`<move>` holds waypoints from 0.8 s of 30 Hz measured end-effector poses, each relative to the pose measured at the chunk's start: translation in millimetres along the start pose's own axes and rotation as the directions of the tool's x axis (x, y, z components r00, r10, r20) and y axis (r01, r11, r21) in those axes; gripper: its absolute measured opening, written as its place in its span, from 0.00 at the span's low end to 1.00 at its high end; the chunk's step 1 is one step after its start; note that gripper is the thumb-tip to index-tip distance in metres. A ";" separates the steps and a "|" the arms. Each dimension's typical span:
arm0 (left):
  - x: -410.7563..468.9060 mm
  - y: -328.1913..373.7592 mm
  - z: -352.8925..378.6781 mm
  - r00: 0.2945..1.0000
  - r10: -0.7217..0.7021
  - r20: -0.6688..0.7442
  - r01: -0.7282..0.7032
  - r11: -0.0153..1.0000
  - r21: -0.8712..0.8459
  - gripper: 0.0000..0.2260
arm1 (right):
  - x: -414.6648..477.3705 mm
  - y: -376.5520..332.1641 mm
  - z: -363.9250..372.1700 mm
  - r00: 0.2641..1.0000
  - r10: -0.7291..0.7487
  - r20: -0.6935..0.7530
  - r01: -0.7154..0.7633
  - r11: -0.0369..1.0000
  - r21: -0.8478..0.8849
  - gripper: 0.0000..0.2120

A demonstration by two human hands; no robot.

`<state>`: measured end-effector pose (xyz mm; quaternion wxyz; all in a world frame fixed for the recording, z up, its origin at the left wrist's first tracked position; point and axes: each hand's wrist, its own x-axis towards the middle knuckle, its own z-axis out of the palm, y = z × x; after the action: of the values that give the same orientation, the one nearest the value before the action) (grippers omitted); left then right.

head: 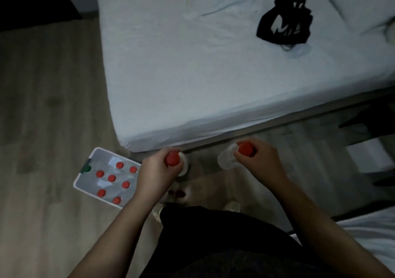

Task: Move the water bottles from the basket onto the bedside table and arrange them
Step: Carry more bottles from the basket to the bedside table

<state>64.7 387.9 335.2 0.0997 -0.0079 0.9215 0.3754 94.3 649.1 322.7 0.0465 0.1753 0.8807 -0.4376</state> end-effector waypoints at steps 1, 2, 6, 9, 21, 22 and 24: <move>-0.1 13.7 14.0 1.000 -0.018 -0.008 0.017 0.999 -0.033 0.10 | -2.4 14.7 -17.8 1.000 0.007 -0.019 -0.007 1.000 0.009 0.11; -0.3 27.0 27.8 0.999 -0.031 -0.021 0.030 0.998 -0.060 0.11 | -5.6 29.1 -34.9 0.999 0.020 -0.036 -0.020 1.000 0.019 0.11; 2.2 74.4 78.3 1.000 -0.030 0.003 0.030 0.994 -0.102 0.10 | -20.8 85.7 -99.9 0.989 0.090 -0.121 -0.085 0.995 0.041 0.11; 7.2 113.7 105.5 0.997 0.043 0.071 -0.037 0.995 -0.096 0.10 | -33.6 121.4 -139.6 0.976 0.153 -0.156 -0.143 0.987 0.073 0.10; 48.9 237.1 209.1 0.910 0.281 0.304 -0.254 0.959 -0.126 0.09 | -69.6 214.8 -221.1 0.824 0.424 -0.376 -0.341 0.901 0.270 0.11; 55.3 245.5 220.2 0.894 0.297 0.335 -0.274 0.955 -0.115 0.08 | -69.9 221.0 -226.3 0.807 0.447 -0.385 -0.359 0.890 0.280 0.11; 68.7 264.4 245.3 0.864 0.318 0.389 -0.304 0.947 -0.100 0.08 | -67.1 235.7 -238.5 0.774 0.486 -0.405 -0.391 0.871 0.298 0.12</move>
<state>17.4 752.0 333.4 0.2242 0.2159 0.8638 0.3962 256.4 949.8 306.8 -0.0835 0.4803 0.7518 -0.4440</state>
